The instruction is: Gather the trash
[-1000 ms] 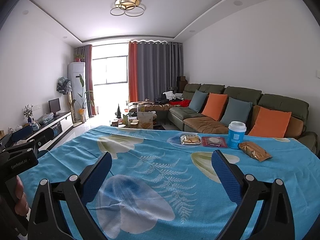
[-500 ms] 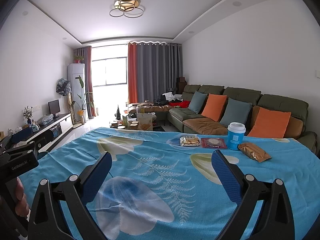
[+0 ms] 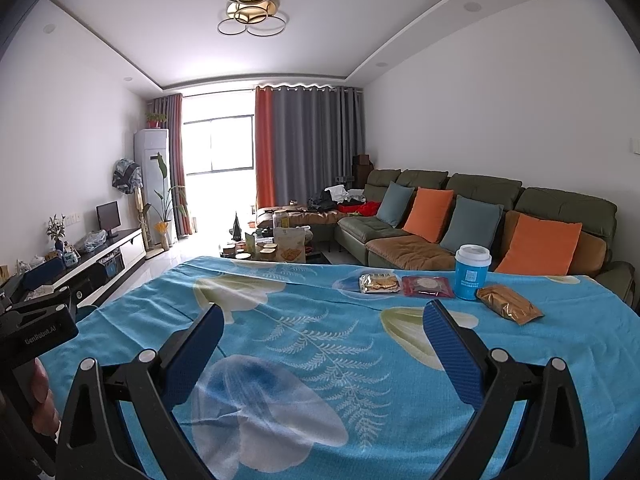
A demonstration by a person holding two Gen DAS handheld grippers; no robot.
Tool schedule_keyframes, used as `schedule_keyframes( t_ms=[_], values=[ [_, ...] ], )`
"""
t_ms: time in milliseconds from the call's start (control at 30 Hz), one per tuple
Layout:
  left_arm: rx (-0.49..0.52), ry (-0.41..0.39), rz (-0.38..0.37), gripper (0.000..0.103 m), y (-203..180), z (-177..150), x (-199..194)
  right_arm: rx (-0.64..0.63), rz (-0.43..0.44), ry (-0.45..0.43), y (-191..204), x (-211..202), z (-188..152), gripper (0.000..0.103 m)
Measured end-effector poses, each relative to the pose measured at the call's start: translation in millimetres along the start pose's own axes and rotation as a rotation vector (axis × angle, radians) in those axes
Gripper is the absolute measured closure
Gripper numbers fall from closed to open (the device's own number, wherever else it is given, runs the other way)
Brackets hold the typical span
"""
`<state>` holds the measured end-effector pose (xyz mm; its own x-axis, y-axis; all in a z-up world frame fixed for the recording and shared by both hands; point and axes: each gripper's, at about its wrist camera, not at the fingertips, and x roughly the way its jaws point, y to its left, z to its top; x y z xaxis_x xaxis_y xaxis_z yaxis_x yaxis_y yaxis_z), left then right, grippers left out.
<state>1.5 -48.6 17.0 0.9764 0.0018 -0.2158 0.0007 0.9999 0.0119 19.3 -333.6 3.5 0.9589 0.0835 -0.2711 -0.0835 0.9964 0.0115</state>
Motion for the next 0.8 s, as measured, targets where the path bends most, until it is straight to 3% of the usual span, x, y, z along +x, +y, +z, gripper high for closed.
schedule_keyframes(
  t_ms=[800],
  values=[
    [0.001,-0.006,0.006,0.006,1.4,0.3,1.9,0.001,0.002,-0.013,0.8,0.9,1.7,0.007]
  ],
)
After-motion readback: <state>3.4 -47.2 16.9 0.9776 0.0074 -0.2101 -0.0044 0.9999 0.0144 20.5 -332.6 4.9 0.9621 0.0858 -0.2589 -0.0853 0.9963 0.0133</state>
